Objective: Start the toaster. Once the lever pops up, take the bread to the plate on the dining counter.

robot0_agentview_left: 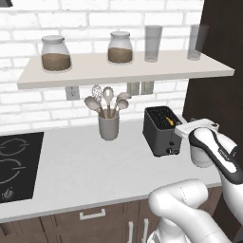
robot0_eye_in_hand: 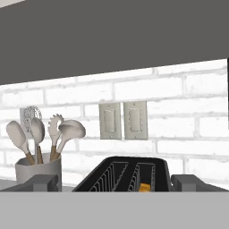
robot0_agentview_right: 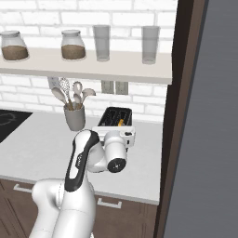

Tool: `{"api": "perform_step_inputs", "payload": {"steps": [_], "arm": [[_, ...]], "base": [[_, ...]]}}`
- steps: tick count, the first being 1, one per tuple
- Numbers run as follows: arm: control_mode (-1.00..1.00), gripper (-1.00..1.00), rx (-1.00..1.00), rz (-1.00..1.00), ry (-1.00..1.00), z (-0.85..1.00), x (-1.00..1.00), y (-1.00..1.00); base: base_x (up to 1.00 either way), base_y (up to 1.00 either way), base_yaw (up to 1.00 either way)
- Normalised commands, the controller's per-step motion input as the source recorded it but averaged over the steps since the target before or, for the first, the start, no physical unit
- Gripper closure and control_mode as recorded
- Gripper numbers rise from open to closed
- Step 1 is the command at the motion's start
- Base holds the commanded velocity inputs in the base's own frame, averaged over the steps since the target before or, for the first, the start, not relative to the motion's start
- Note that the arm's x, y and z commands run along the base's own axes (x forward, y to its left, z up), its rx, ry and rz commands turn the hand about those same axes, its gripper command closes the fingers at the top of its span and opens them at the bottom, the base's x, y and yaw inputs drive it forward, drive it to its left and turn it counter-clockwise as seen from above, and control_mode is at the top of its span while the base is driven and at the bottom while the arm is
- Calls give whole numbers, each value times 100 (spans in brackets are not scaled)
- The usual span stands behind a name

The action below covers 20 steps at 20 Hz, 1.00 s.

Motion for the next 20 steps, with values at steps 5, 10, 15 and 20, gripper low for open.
{"api": "perform_step_inputs", "payload": {"steps": [5, 10, 15, 20], "arm": [[-100, -100, 0, 0, 0, 0, 0, 0], [-100, -100, 0, 0, 0, 0, 0, 0], [-100, -100, 0, 0, 0, 0, 0, 0], [-100, -100, 0, 0, 0, 0, 0, 0]], "base": [[0, 0, 0], [0, 0, 0], [0, 0, 0], [0, 0, 0]]}}
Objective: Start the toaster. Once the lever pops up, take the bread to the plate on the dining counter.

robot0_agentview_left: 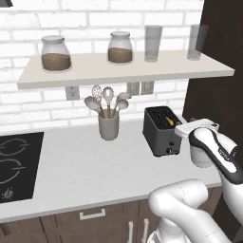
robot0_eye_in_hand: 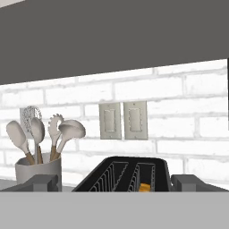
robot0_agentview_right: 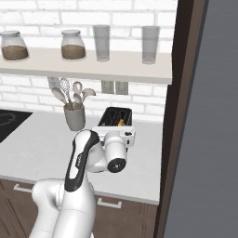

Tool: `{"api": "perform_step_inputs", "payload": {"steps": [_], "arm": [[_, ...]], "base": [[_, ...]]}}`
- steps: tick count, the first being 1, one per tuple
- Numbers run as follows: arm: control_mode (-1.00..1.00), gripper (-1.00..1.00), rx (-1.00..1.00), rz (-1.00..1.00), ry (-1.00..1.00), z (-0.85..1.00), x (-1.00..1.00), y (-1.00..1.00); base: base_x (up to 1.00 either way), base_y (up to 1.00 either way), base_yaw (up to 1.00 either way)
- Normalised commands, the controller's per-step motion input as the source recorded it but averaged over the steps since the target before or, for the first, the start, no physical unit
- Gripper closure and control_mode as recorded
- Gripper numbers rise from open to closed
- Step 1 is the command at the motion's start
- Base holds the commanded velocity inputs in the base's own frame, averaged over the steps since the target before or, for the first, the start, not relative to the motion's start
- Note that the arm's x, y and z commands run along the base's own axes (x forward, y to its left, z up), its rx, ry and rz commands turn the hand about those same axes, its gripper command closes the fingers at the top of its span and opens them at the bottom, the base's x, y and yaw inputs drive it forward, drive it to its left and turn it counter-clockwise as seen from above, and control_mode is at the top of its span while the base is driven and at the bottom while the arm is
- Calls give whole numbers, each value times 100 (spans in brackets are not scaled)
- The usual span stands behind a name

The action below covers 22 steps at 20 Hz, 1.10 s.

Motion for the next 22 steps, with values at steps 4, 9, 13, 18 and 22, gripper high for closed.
{"api": "perform_step_inputs", "payload": {"steps": [4, 9, 13, 18, 22], "arm": [[-100, -100, 0, 0, 0, 0, 0, 0], [-100, -100, 0, 0, 0, 0, 0, 0], [-100, -100, 0, 0, 0, 0, 0, 0], [-100, -100, 0, 0, 0, 0, 0, 0], [-100, -100, 0, 0, 0, 0, 0, 0]], "base": [[0, 0, 0], [0, 0, 0], [0, 0, 0], [0, 0, 0], [0, 0, 0]]}}
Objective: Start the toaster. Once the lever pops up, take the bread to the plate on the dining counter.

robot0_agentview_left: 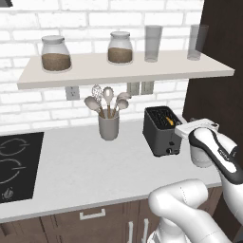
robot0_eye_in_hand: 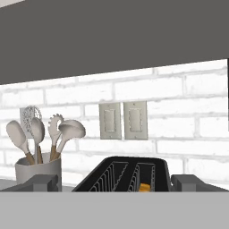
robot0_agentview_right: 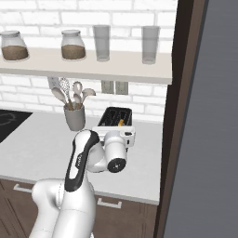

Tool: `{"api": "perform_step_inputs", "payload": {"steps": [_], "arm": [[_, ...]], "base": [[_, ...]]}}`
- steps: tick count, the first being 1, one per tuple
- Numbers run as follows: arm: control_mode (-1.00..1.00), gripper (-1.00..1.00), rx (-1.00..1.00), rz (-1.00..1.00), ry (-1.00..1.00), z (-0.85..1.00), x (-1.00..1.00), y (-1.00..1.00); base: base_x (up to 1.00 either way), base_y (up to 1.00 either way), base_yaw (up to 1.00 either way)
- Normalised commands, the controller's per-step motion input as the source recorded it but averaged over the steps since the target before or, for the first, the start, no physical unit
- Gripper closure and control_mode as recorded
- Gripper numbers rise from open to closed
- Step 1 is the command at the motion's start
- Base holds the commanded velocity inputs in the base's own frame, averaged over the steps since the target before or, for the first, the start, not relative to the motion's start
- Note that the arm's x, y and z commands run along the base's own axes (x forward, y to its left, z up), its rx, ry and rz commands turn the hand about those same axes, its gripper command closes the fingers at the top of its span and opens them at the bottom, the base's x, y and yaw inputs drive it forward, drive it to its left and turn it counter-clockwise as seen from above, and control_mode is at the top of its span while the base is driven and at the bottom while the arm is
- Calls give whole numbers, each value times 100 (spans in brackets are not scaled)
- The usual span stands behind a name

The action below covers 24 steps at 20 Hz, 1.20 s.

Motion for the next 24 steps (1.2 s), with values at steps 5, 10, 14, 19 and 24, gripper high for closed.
{"api": "perform_step_inputs", "payload": {"steps": [5, 10, 14, 19, 24], "arm": [[-100, -100, 0, 0, 0, 0, 0, 0], [-100, -100, 0, 0, 0, 0, 0, 0], [-100, -100, 0, 0, 0, 0, 0, 0], [-100, -100, 0, 0, 0, 0, 0, 0], [-100, -100, 0, 0, 0, 0, 0, 0]], "base": [[0, 0, 0], [0, 0, 0], [0, 0, 0], [0, 0, 0], [0, 0, 0]]}}
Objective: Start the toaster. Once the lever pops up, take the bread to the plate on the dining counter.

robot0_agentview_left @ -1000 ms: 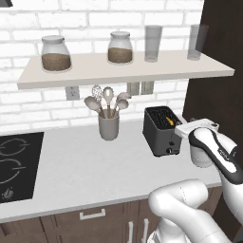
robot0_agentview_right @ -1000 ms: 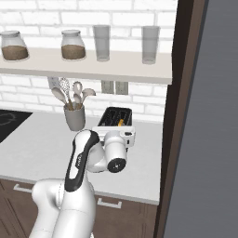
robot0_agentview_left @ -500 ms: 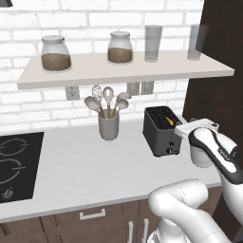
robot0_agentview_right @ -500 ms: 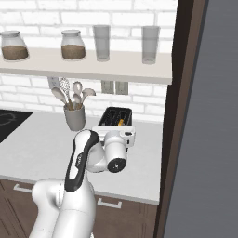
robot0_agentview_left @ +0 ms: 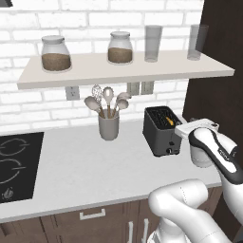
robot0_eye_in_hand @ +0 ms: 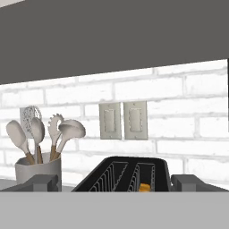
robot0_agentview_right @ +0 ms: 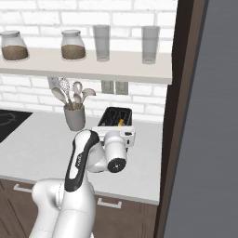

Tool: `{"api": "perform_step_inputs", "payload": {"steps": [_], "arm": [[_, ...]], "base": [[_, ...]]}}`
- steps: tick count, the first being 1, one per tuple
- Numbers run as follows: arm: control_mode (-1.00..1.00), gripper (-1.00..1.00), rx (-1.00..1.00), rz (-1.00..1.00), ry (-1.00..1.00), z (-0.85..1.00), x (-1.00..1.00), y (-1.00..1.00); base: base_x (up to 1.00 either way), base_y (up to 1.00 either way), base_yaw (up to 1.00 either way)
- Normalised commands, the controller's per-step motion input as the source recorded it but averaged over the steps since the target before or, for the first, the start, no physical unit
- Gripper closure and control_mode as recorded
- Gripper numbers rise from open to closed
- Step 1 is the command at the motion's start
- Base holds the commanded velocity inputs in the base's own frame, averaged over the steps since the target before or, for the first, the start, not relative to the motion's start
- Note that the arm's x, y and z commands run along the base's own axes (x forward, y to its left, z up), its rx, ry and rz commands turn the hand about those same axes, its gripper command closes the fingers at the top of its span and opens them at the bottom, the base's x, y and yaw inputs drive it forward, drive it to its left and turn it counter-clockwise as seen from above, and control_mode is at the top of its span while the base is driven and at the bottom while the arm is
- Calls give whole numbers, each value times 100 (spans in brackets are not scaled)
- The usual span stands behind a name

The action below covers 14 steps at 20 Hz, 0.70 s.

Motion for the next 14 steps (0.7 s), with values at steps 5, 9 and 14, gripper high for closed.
{"api": "perform_step_inputs", "payload": {"steps": [5, 9, 14], "arm": [[-100, -100, 0, 0, 0, 0, 0, 0], [-100, -100, 0, 0, 0, 0, 0, 0], [-100, -100, 0, 0, 0, 0, 0, 0]], "base": [[0, 0, 0], [0, 0, 0], [0, 0, 0]]}}
